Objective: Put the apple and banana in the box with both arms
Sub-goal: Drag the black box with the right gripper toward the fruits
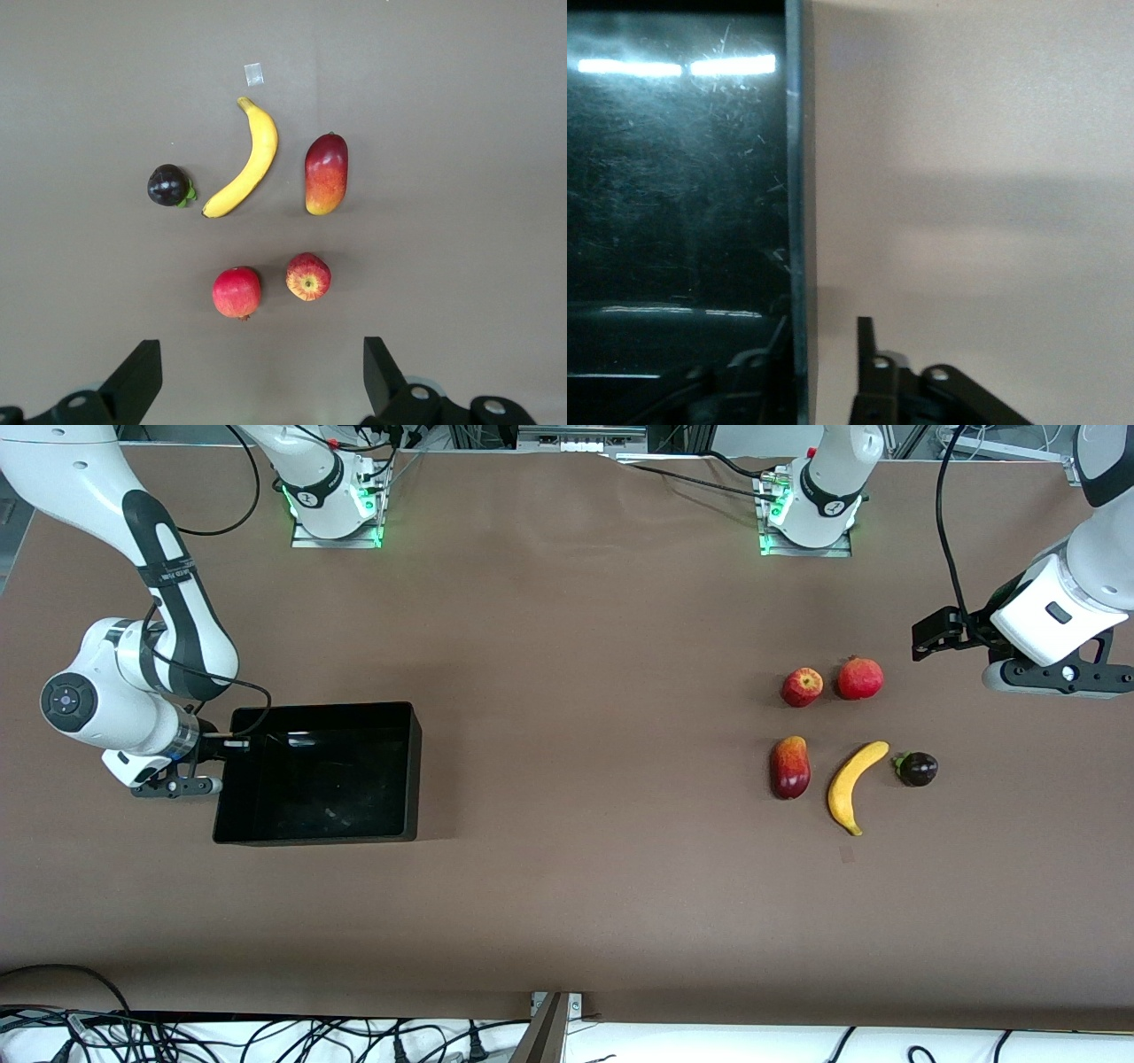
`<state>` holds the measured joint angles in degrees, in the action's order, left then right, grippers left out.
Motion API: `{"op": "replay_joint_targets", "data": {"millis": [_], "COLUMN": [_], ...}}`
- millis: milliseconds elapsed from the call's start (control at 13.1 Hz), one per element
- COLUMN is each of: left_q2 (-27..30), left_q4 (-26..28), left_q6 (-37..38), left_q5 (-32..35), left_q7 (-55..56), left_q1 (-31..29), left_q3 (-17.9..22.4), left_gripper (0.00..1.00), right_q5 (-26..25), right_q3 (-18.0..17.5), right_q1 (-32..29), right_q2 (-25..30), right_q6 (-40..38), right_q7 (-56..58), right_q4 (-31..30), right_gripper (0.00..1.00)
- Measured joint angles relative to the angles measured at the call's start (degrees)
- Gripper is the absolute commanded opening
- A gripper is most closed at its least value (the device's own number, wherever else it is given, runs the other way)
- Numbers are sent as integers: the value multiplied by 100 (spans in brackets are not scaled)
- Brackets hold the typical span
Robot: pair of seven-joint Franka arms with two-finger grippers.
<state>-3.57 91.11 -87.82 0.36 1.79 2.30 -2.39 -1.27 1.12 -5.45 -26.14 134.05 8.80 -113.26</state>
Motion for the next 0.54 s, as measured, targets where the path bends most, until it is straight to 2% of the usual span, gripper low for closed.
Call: {"op": "replay_joint_targets", "data": {"millis": [306, 536], "left_q2": [0, 0], "left_q4": [0, 0], "left_q6": [0, 0], "left_q5": [0, 0], "left_q7": [0, 0], "left_q1": [0, 0], "left_q3": [0, 0], "left_gripper": [100, 100], "right_q5": [10, 11], "right_q3": [-43, -348], "right_q1": [1, 24], "right_q2": [28, 31], "right_q6": [-44, -283], "right_q7": [17, -23], "right_q4": [68, 393], "right_gripper": [0, 0]}}
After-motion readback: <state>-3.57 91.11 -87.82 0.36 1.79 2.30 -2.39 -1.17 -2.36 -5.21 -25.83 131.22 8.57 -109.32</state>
